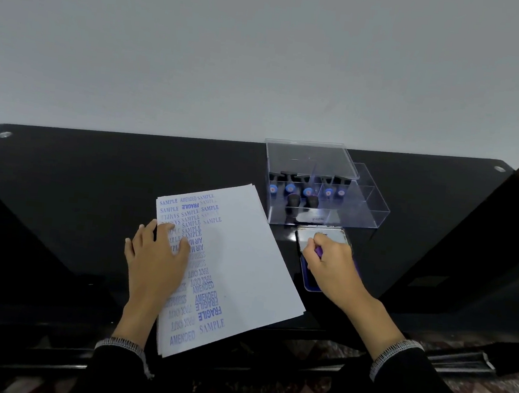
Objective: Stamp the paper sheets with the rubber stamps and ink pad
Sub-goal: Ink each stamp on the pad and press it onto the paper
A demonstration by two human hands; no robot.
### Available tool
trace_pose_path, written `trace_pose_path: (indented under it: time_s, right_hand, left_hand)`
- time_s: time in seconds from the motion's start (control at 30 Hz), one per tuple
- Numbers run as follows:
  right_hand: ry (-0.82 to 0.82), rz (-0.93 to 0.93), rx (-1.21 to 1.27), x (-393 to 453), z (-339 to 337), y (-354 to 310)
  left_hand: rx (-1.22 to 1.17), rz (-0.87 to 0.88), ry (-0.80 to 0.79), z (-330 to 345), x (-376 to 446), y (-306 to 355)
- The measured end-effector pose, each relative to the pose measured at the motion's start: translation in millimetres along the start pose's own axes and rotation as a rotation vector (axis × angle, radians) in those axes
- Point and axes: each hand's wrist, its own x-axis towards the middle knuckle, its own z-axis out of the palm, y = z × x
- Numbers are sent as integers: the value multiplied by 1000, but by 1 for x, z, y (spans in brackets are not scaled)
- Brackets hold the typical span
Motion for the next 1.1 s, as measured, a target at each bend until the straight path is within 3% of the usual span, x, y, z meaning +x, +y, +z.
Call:
trace_pose_path:
  time_s: [0.5, 0.63, 0.77, 0.87, 1.1]
  right_hand:
    - [21, -43, -116, -8, 3, -11]
    - [57, 64, 239, -16, 27, -40]
    - [6, 72, 458, -2, 58, -72]
    - [6, -3, 442, 22, 75, -84]
    - [-36, -140, 273, 60, 99, -97]
  left_hand:
    - [7, -12, -18, -4, -1, 5]
    - [-80, 47, 22, -9, -2, 10]
    - [-91, 294, 6, -10, -5, 10]
    - [-116, 282, -63, -10, -4, 10]
    - [-71, 282, -63, -6, -1, 8]
